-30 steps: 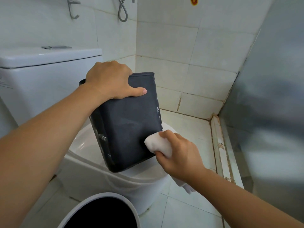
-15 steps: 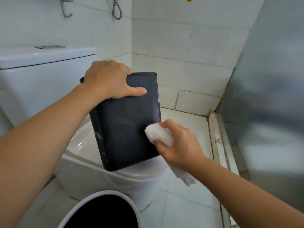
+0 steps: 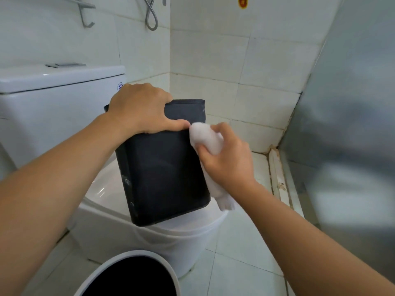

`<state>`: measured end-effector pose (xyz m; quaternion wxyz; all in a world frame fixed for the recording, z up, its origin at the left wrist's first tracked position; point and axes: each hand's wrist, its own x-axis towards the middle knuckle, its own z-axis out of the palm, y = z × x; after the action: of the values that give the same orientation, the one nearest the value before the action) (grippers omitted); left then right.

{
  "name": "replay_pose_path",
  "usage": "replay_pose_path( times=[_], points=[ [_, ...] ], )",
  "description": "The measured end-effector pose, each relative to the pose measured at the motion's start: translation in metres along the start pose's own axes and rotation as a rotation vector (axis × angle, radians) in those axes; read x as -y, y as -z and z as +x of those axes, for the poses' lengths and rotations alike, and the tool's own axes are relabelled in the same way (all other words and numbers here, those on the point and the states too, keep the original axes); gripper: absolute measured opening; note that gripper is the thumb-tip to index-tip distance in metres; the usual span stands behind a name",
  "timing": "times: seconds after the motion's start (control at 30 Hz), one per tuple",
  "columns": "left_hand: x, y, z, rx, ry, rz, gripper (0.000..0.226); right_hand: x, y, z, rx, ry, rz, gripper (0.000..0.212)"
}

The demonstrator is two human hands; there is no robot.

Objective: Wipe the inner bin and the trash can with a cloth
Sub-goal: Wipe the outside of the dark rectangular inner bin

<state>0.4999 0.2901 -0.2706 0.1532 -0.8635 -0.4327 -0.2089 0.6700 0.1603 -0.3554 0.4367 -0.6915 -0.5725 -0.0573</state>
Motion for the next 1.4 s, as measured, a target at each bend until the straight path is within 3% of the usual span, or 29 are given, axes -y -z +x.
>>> replay_pose_path(
  times=[0.17,0.47,0.63,0.93,1.07,1.27,1.4],
  points=[
    [-0.001,-0.003,0.002,-0.022,-0.04,0.021,0.071,-0.006,0.006,0.009,-0.016,-0.043,0.056,0.04],
    [0.0,-0.004,0.005,0.016,-0.018,0.005,0.07,-0.084,0.009,-0.071,0.572,-0.071,-0.257,0.043],
    [0.004,-0.004,0.005,0.023,-0.013,-0.014,0.069,-0.085,0.007,-0.06,0.43,-0.09,-0.146,0.042],
    [0.0,-0.003,0.001,-0.02,-0.065,0.022,0.069,-0.017,0.01,0.012,-0.025,-0.13,0.163,0.034],
    [0.0,-0.003,0.0,-0.03,-0.066,0.02,0.068,-0.012,0.01,0.007,0.025,-0.07,0.073,0.037],
    [-0.002,-0.002,0.001,-0.007,-0.039,-0.005,0.072,-0.031,0.011,-0.047,0.316,0.071,-0.149,0.047],
    [-0.003,0.0,-0.001,-0.003,-0.03,-0.013,0.071,-0.035,0.009,-0.062,0.403,0.126,-0.194,0.047]
  ],
)
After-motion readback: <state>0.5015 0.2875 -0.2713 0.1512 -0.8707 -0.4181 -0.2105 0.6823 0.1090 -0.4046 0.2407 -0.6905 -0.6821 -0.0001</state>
